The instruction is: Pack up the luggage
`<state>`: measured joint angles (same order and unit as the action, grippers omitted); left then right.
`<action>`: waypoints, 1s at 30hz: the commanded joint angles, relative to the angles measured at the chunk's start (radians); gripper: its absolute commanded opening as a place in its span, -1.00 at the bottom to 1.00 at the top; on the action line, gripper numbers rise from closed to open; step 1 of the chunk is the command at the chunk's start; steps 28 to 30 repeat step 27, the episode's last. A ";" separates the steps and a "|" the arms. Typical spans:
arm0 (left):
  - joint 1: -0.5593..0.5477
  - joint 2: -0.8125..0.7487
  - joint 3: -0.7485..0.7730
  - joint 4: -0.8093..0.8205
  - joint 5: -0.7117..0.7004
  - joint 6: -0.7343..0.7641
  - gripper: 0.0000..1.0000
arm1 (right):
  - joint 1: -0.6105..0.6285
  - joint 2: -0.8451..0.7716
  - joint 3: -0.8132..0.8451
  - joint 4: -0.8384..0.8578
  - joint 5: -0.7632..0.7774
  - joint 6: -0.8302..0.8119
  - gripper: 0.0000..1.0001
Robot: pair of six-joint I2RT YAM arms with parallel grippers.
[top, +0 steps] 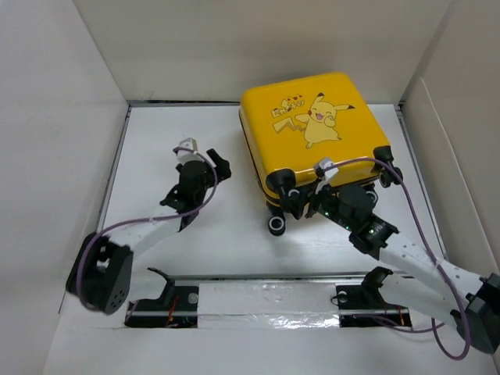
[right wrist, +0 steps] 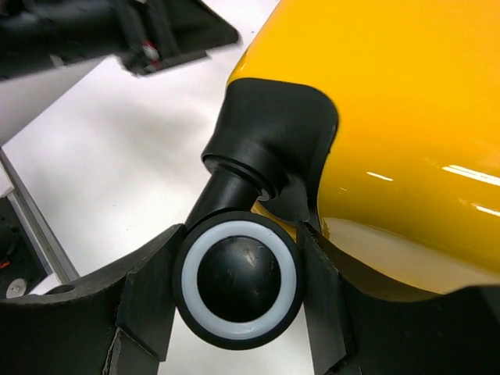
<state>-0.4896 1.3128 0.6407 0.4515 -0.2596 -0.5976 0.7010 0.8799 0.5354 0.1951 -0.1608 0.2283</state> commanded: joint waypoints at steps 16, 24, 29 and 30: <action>-0.020 -0.837 0.083 -0.419 0.019 -0.079 0.98 | 0.508 0.236 0.543 -0.276 0.326 -0.107 1.00; -0.020 -0.885 0.166 -0.596 0.094 0.044 0.98 | 0.301 -0.264 0.397 -0.355 0.696 -0.126 1.00; -0.020 -0.894 0.180 -0.622 0.054 0.065 0.98 | 0.200 -0.297 0.374 -0.401 0.629 -0.097 1.00; -0.020 -0.894 0.180 -0.622 0.054 0.065 0.98 | 0.200 -0.297 0.374 -0.401 0.629 -0.097 1.00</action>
